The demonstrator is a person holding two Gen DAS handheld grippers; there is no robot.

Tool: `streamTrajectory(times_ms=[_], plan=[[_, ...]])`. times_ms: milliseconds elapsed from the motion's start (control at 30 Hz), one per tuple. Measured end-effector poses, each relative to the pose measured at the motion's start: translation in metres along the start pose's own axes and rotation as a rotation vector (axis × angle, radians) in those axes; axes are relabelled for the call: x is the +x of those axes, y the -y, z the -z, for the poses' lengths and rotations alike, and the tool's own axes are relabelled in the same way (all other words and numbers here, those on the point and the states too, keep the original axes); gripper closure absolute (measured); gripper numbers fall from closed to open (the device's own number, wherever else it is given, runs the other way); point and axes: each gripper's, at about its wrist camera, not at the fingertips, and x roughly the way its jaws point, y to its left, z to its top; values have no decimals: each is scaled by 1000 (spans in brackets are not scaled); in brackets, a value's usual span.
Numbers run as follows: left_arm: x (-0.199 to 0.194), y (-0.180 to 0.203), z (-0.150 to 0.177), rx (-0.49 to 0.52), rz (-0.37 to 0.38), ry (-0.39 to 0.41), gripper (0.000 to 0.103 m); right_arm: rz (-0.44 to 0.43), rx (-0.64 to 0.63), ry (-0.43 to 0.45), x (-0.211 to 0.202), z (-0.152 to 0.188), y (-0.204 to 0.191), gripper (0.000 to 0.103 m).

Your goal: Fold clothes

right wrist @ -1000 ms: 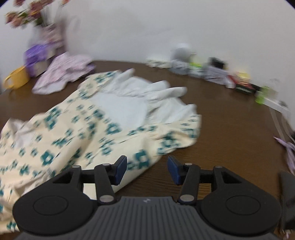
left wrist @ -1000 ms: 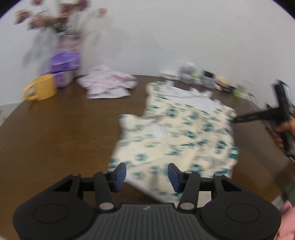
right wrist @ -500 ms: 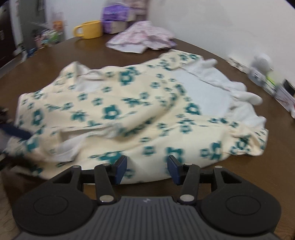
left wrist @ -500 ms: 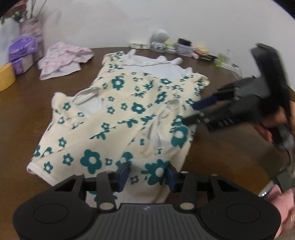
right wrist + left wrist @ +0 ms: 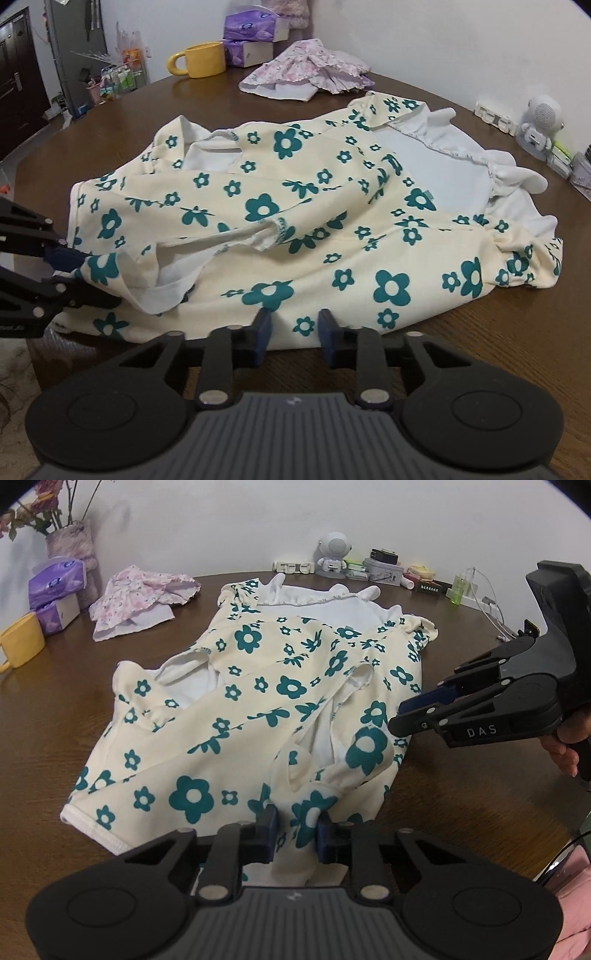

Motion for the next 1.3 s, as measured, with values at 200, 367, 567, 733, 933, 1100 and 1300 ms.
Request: streamTrajectory(times_ms=[200, 367, 567, 733, 933, 1100, 1300], plan=[[0, -5, -1, 45, 6, -1, 94, -5, 5, -8, -1, -1, -10, 100], [-1, -18, -2, 87, -13, -7, 94, -27, 15, -21, -2, 0, -23, 102], [-3, -51, -5, 146, -45, -16, 95, -88, 37, -37, 2, -9, -48, 103], [-3, -94, -7, 201, -70, -19, 96, -141, 32, -53, 14, -30, -83, 103], [-1, -159, -9, 263, -85, 4, 96, -157, 30, -60, 36, -44, -104, 103], [-1, -213, -12, 261, -55, 30, 96, -152, 87, -12, 50, -62, -120, 103], [-5, -241, -10, 199, -1, 61, 94, -77, 201, 99, 28, -70, -127, 97]])
